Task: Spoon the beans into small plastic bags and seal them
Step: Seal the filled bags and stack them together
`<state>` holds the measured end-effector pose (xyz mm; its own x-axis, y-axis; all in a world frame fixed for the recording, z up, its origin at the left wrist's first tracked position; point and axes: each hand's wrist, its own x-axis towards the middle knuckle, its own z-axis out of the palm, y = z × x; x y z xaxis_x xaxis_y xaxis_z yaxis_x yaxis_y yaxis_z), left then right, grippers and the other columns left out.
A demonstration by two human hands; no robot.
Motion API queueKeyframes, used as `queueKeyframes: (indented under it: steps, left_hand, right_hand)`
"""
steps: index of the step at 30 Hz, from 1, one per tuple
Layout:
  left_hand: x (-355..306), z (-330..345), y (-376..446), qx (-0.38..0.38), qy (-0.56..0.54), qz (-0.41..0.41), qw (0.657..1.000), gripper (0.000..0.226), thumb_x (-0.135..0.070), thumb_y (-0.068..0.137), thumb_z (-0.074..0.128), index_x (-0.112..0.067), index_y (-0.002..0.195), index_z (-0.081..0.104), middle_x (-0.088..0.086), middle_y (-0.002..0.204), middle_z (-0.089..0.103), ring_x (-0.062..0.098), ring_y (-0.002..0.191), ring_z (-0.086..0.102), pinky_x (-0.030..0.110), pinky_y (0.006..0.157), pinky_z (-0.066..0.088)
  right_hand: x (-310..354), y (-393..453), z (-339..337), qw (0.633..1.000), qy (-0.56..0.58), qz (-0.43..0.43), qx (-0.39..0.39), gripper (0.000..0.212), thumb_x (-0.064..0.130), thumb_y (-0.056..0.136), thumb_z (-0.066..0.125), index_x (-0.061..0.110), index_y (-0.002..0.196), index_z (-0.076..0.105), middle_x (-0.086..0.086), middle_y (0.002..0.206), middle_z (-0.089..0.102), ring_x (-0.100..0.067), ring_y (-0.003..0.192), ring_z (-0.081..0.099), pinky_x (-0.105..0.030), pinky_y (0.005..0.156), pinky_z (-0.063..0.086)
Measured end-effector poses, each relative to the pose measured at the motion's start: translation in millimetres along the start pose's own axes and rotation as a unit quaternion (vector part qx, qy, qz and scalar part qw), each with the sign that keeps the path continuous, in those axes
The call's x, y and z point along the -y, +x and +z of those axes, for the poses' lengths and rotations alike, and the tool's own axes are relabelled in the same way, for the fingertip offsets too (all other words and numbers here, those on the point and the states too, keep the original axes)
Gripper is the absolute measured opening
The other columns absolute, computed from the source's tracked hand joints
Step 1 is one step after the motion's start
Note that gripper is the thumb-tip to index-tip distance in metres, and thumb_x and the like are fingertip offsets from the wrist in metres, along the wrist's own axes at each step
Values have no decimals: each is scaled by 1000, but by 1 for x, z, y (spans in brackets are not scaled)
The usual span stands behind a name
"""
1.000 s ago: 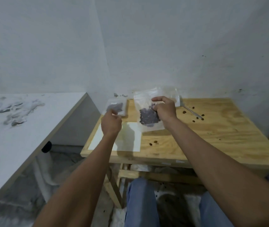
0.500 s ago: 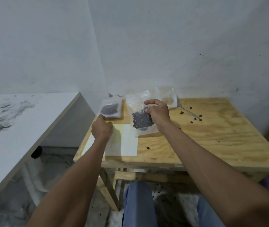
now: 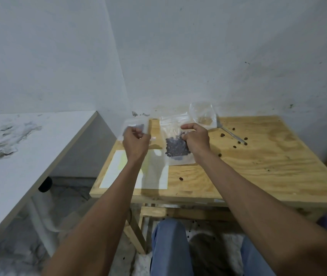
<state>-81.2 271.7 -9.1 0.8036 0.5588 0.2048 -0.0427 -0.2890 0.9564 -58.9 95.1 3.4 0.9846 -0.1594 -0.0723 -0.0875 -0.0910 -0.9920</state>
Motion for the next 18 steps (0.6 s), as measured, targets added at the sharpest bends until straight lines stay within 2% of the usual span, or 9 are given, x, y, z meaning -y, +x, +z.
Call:
queueKeyframes:
  steps: [2,4,6,8,11,14,16,18]
  left_hand:
    - [-15,11,-6,25,-53,-5,998,28,-1,79,73,-9,98,54,3,78,59,15,69,61,29,63,54]
    - [-27,23,-14,47,-74,-2,996,31,2,79,75,-9,98,53,2,74,61,6,59,60,19,54,49]
    - [-32,35,-23,57,-96,2,994,31,2,77,76,-12,94,53,8,73,66,7,59,62,21,56,50]
    - [-33,45,-33,48,-106,-2,993,30,-1,76,75,-17,89,54,13,77,70,13,64,64,28,59,51]
    - [-31,54,-42,25,-106,-7,994,25,-1,77,75,-14,89,56,5,76,67,9,64,62,22,57,47]
    - [-26,59,-47,10,-48,42,998,23,-12,76,79,-17,91,62,-5,89,63,11,82,59,25,68,46]
    - [-23,59,-46,6,-17,49,999,20,-20,77,80,-23,91,67,-4,100,60,12,95,56,24,75,46]
    - [-20,58,-43,47,-59,13,997,14,-16,81,79,-20,91,70,-1,100,65,3,91,60,24,74,52]
  right_hand:
    - [0,-2,0,1000,6,2,5,36,-8,87,54,19,104,73,-2,103,68,-12,62,55,-22,47,42]
    - [1,-5,-1,999,32,-4,7,27,0,88,61,16,107,72,1,98,67,-11,73,59,-23,57,47]
    - [1,-5,0,998,57,-16,6,20,10,86,71,17,105,72,2,102,69,-14,89,64,-24,69,51]
    - [2,-5,1,998,55,-33,1,23,17,82,80,19,103,70,2,105,70,-16,97,67,-29,80,56]
    - [2,-3,0,998,26,-54,-15,26,9,80,82,21,99,68,2,107,68,-20,106,65,-36,90,58]
    - [1,0,-2,998,8,-60,-22,27,1,82,78,21,97,69,2,110,67,-20,110,63,-35,92,57]
    - [1,0,-4,998,12,-57,-23,27,-1,82,76,23,95,69,4,109,67,-18,108,64,-32,89,57]
    - [1,1,-5,998,17,-58,-20,27,-3,84,72,22,95,70,7,105,66,-14,101,64,-25,79,56]
